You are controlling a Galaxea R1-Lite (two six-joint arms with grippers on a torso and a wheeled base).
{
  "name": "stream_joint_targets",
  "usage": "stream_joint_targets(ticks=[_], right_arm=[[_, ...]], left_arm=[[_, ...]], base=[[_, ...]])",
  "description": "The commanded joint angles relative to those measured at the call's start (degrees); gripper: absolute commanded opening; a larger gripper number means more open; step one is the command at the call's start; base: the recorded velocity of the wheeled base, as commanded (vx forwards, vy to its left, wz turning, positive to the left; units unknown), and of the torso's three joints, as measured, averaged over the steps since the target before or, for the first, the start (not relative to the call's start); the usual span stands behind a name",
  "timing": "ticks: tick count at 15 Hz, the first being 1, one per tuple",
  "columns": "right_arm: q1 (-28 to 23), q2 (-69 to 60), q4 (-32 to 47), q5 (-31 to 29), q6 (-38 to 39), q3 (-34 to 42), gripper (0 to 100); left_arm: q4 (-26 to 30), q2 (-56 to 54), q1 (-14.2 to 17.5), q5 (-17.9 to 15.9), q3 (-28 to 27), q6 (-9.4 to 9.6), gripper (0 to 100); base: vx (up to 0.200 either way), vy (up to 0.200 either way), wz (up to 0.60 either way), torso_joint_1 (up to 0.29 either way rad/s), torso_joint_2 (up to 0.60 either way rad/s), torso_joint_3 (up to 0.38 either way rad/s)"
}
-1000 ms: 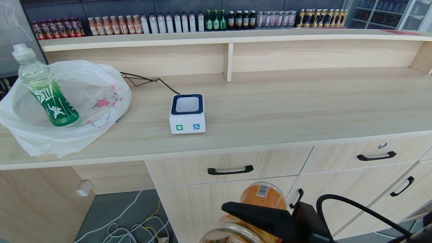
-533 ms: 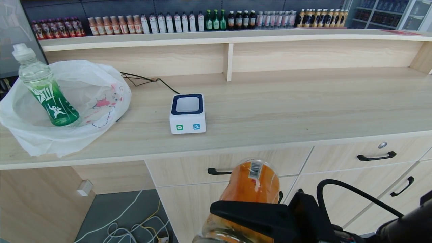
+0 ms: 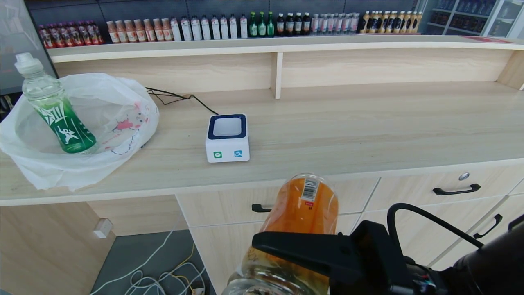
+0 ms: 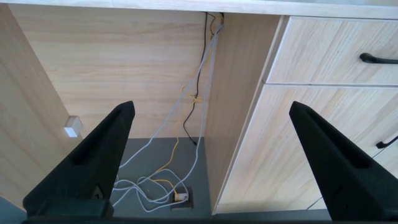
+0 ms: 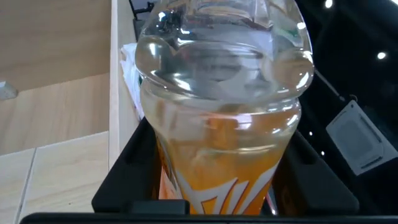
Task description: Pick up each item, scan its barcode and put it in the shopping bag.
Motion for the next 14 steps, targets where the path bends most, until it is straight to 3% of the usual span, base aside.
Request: stream_joint_targets(ticks=[1,7,14], right_arm=[[0.0,-0.1,-0.1,0.5,-1.0,-0.3,0],[0.0,-1.8,-0.1,0.7,-9.3,-1.5,0],[0.0,-1.7,-0.1,0.7,-9.5,-1.6,0]], left_arm=[[0.0,0.0,0.0,0.0,0.0,0.02,100],[0.0,0.0,0.0,0.0,0.0,0.02,100],[0.0,0.0,0.0,0.0,0.0,0.02,100]], base=[[0.000,0.000,0.00,0.000,0.00,0.000],[0.000,0.000,0.00,0.000,0.00,0.000],[0.000,0.000,0.00,0.000,0.00,0.000]])
